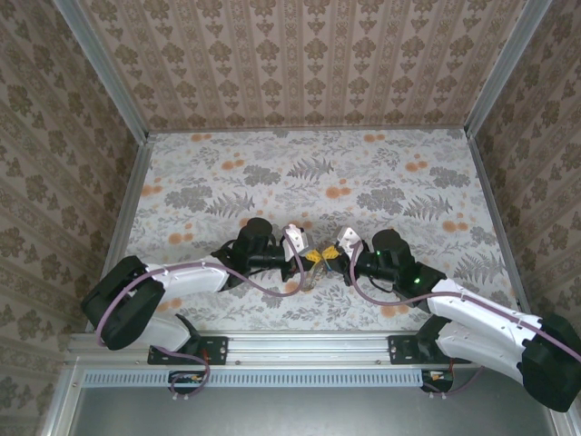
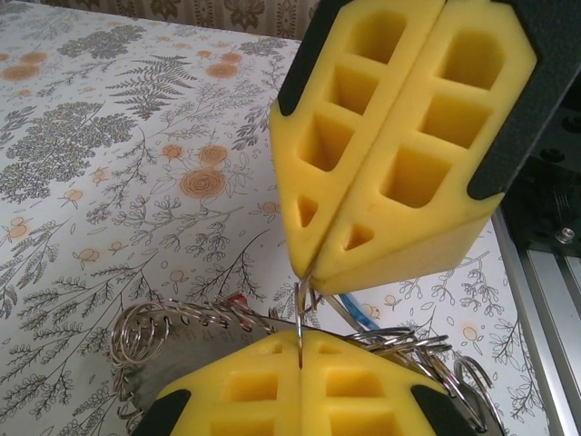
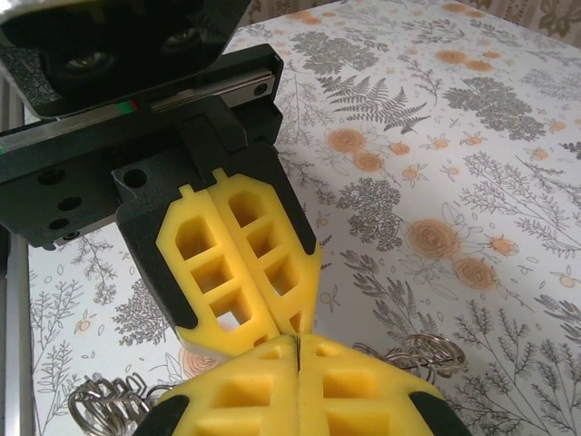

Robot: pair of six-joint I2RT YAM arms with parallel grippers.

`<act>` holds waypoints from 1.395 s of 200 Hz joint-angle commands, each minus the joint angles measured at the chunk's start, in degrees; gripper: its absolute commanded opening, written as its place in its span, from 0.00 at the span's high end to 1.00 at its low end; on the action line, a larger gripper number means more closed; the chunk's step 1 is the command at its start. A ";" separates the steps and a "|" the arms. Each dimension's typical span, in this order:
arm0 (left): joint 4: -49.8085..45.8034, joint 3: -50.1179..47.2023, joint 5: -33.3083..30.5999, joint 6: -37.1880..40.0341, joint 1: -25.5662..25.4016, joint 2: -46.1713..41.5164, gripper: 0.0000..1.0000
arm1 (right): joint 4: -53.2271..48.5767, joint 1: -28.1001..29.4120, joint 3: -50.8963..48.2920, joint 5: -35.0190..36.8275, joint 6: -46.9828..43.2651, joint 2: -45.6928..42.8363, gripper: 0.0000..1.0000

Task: Put the keys on the keyring

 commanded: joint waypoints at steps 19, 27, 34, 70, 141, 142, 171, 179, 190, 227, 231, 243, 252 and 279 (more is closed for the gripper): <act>1.92 1.03 1.16 -0.73 -0.40 0.41 1.00 | -2.70 0.65 2.25 3.97 -1.97 0.41 0.99; 2.08 0.96 2.89 -0.73 -0.45 0.29 1.00 | -2.98 0.70 2.22 4.65 -1.97 0.34 0.99; 2.40 0.84 2.87 -0.81 -0.45 0.36 1.00 | -3.16 0.75 2.14 5.18 -1.98 0.19 0.99; 2.57 0.79 2.83 -0.91 -0.39 0.37 1.00 | -3.47 0.71 1.96 3.60 -2.35 0.21 0.99; 3.74 0.01 2.84 -0.82 -0.45 0.37 1.00 | -6.99 0.84 2.45 10.84 -0.10 -0.56 0.96; 3.79 0.01 2.79 -0.81 -0.45 0.37 1.00 | -7.08 0.84 2.47 10.82 -0.03 -0.56 0.96; 4.43 -0.13 2.66 -0.76 -0.40 0.61 1.00 | -8.86 0.84 2.76 10.34 1.64 -0.48 0.93; 4.61 -0.09 2.55 -0.68 -0.44 0.68 1.00 | -9.07 0.81 2.76 9.89 2.18 -0.49 0.92; 5.21 -0.30 2.49 -0.82 -0.44 0.89 1.00 | -9.43 0.79 2.75 9.76 3.08 -0.47 0.89; 5.97 -0.44 2.31 -1.00 -0.43 1.03 1.00 | -10.67 0.58 2.07 10.28 5.38 -1.79 0.78; 5.93 -0.46 2.29 -1.02 -0.43 1.06 1.00 | -10.83 0.50 2.01 10.44 5.56 -2.15 0.77; 6.03 -0.53 2.30 -0.99 -0.38 0.99 1.00 | -11.17 0.08 1.47 10.60 5.87 -3.46 0.75; 6.04 -0.61 2.26 -0.90 -0.44 0.97 1.00 | -11.35 -0.35 1.18 10.80 6.23 -4.73 0.74; 6.04 -0.70 2.82 -0.55 -0.38 0.89 1.00 | -11.20 -1.85 0.01 10.17 5.24 -9.34 0.65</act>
